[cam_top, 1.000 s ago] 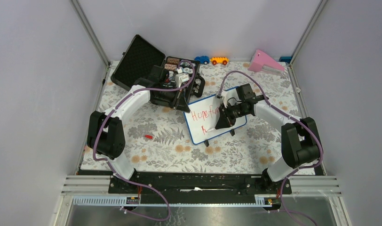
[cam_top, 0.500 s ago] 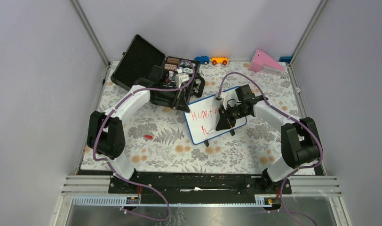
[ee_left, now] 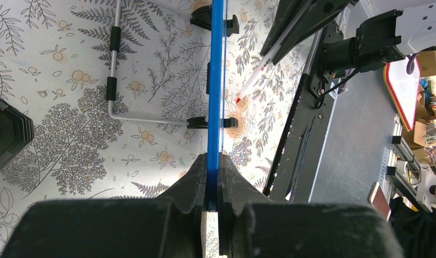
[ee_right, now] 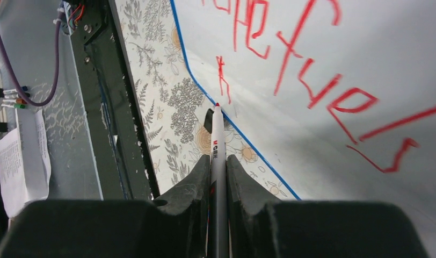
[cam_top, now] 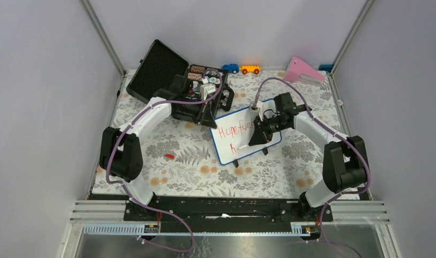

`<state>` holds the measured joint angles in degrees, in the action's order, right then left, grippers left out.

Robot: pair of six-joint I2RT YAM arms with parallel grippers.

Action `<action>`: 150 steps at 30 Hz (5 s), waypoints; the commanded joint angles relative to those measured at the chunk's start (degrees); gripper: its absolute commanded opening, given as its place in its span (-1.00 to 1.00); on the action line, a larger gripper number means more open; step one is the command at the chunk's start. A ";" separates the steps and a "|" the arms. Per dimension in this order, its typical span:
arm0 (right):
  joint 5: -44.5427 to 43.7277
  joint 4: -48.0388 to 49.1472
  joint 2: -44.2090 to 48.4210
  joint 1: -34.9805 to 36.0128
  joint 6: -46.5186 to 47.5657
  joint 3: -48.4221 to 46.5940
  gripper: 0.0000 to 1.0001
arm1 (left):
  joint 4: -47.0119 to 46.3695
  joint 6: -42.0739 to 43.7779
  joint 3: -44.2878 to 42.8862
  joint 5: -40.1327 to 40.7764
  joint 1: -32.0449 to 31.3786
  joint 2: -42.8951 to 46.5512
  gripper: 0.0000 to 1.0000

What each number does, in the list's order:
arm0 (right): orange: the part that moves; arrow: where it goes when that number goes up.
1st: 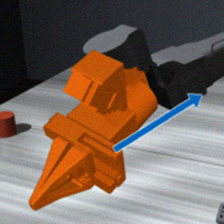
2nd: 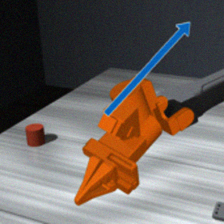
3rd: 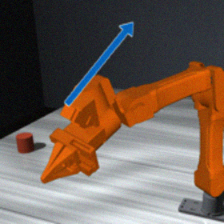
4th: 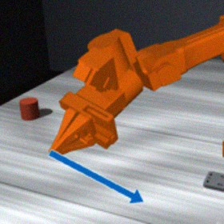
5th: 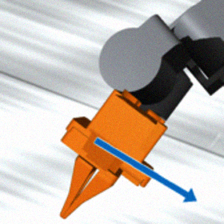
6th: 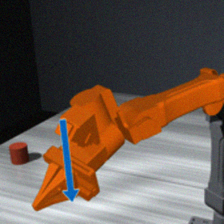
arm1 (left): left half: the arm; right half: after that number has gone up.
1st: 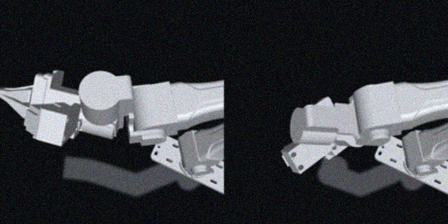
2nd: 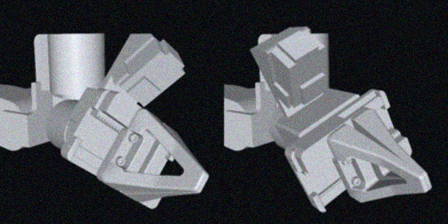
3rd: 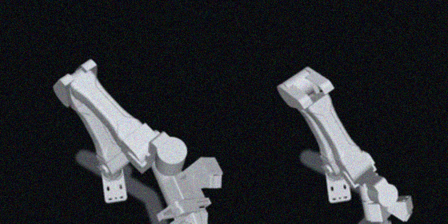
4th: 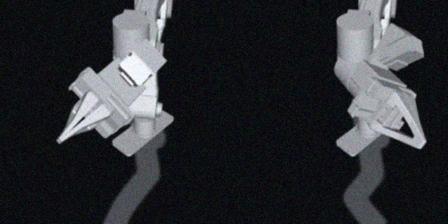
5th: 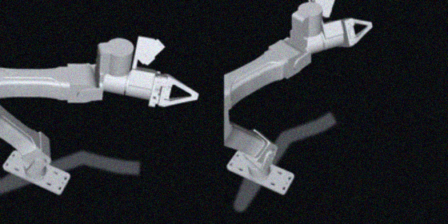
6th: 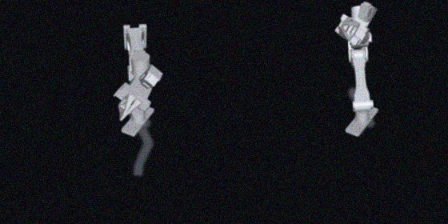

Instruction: Write a sentence on the whiteboard

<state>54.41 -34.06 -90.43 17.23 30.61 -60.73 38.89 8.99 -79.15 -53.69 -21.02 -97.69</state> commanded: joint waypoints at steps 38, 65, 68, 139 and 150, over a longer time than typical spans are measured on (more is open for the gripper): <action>-7.68 7.39 -0.66 0.65 -2.38 0.72 -1.00 | -0.22 2.00 -0.03 1.66 -1.13 0.66 -1.00; -6.34 4.66 0.85 -1.49 -1.52 -3.66 -1.00 | -0.23 2.02 -0.27 1.50 -1.10 0.66 -1.00; -5.51 4.53 0.64 -1.50 -1.69 -3.74 -1.00 | -0.24 1.99 -0.29 1.37 -1.11 0.57 -1.00; 0.37 13.64 12.79 -5.81 -8.33 10.01 -1.00 | -0.22 2.05 0.16 1.20 -1.12 0.75 -1.00; -0.60 15.82 14.20 -5.74 -7.29 13.11 -1.00 | -0.22 1.91 0.05 1.31 -1.30 0.57 -1.00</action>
<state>53.01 -20.88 -78.30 11.40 23.51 -48.12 38.87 8.99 -79.15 -53.69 -21.08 -97.69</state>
